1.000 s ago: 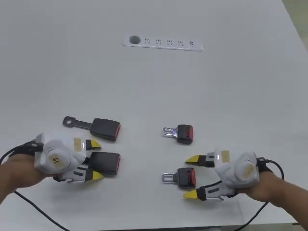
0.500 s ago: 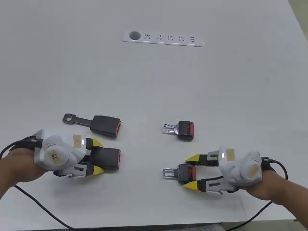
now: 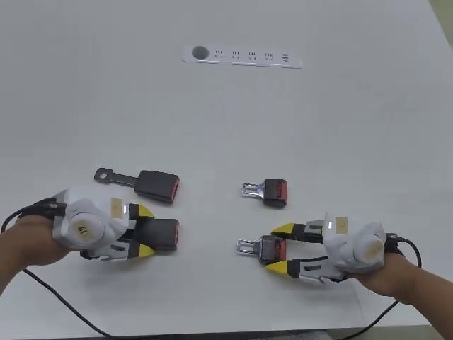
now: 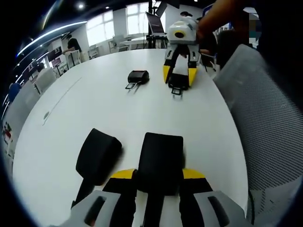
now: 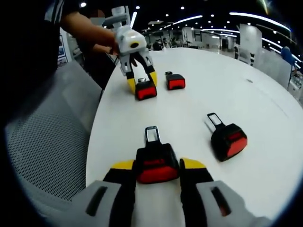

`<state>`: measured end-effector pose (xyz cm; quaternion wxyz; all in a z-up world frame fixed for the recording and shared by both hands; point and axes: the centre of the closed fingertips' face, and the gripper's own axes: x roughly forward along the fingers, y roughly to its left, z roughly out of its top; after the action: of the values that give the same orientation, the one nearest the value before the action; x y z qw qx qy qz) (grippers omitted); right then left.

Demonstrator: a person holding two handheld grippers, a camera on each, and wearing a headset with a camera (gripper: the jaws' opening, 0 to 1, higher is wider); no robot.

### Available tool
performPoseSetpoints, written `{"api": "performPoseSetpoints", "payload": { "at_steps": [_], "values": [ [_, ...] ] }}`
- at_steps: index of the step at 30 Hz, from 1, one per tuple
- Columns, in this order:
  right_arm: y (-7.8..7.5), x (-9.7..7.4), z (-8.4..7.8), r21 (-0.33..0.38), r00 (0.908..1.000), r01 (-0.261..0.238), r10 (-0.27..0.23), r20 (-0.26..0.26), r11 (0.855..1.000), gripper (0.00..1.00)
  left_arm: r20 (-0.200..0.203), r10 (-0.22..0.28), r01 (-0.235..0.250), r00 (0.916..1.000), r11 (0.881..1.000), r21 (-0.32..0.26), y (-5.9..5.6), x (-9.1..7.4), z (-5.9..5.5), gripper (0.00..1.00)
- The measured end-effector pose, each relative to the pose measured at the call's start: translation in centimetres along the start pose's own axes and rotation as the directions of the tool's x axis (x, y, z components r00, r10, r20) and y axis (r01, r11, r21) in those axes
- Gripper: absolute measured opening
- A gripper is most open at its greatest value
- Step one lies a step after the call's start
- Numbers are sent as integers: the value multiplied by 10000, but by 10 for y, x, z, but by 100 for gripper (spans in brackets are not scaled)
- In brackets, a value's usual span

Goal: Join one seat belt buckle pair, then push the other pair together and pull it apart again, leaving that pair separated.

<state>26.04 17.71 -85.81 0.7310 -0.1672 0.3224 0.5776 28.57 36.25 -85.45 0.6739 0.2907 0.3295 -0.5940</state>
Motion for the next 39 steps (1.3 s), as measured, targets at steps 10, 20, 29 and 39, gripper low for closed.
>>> {"api": "performPoseSetpoints", "payload": {
  "at_steps": [10,20,29,39],
  "values": [
    [-5,12,12,-159,9995,-248,252,214,9996,37,-141,-110,111,9998,9999,52,1,2,-3,36],
    [-3,26,25,-119,9965,-451,458,701,9989,37,-261,-106,104,9996,9999,-72,2,3,-6,36],
    [2,40,38,-306,9931,-583,611,1002,9978,37,-334,-134,130,9994,9998,-121,1,3,-7,36],
    [7,57,54,-279,9883,-755,785,1305,9968,37,-391,-150,144,9991,9998,-142,0,2,-6,36]
  ]
}}
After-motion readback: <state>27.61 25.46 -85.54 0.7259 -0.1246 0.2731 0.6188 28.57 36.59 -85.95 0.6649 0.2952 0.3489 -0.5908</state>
